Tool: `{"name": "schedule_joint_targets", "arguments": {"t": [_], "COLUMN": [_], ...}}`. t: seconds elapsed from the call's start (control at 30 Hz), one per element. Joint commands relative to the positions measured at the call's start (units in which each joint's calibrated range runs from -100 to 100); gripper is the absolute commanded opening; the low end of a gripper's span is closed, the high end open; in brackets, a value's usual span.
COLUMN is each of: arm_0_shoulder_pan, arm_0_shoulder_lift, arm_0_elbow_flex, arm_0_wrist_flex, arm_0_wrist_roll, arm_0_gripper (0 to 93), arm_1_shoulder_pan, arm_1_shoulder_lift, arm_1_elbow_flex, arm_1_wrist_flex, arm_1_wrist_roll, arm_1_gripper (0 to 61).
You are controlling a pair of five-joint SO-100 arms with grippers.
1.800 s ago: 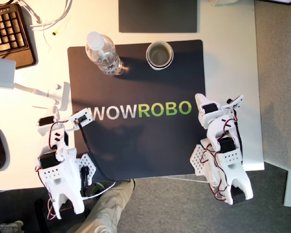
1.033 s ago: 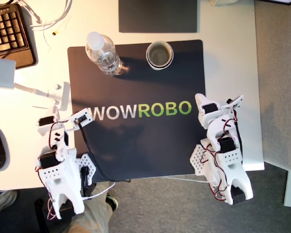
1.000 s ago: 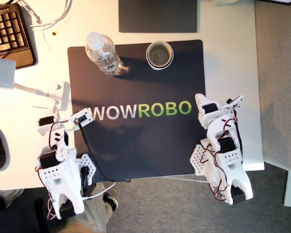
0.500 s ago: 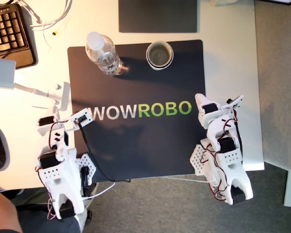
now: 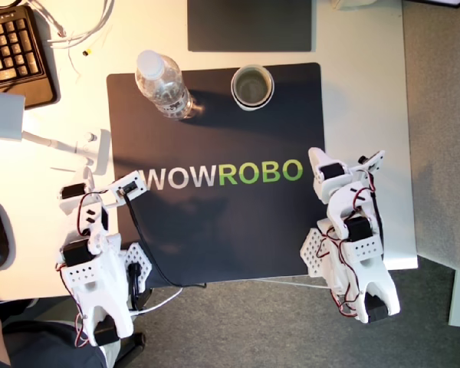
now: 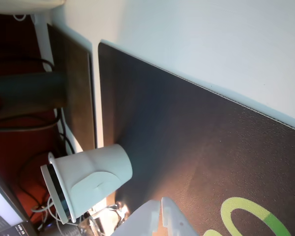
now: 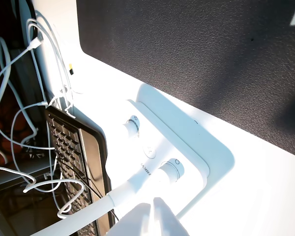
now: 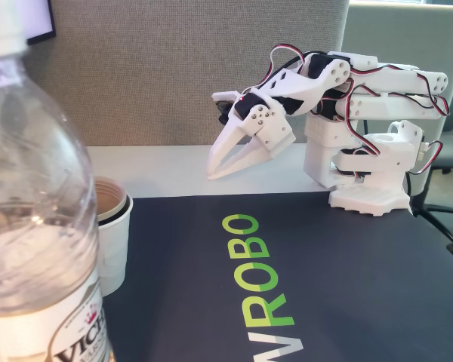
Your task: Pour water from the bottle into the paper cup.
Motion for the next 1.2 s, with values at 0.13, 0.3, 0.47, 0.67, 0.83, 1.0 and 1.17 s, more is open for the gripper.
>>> {"name": "schedule_joint_targets", "arguments": {"t": [0.13,0.3,0.47,0.67,0.83,1.0,1.17], "arm_0_shoulder_pan": [-1.9,-0.3,7.4,20.9,30.9,37.9,40.5], "arm_0_shoulder_lift": [-0.8,8.7,32.4,52.6,62.4,68.6,74.1], "arm_0_elbow_flex": [-0.7,-3.9,-17.5,-28.4,-26.1,-19.7,-8.1], "arm_0_wrist_flex": [0.4,-4.9,-21.9,-39.8,-58.2,-76.5,-101.0], "arm_0_wrist_roll": [0.2,3.0,12.2,25.0,35.8,41.0,44.1], "arm_0_gripper": [0.0,0.0,0.0,0.0,1.0,3.1,3.6], "arm_1_shoulder_pan": [-0.9,-1.9,-1.9,-1.6,5.6,5.0,4.6], "arm_1_shoulder_lift": [-0.5,-0.5,-0.5,-0.5,13.7,37.9,76.5], "arm_1_elbow_flex": [1.0,1.0,1.0,1.0,1.0,0.7,0.2], "arm_1_wrist_flex": [0.2,0.2,0.3,0.3,-14.5,-40.7,-91.0], "arm_1_wrist_roll": [-0.3,0.1,0.0,0.0,11.3,24.5,37.0], "arm_1_gripper": [0.3,0.4,0.1,0.1,0.1,0.1,0.1]}}
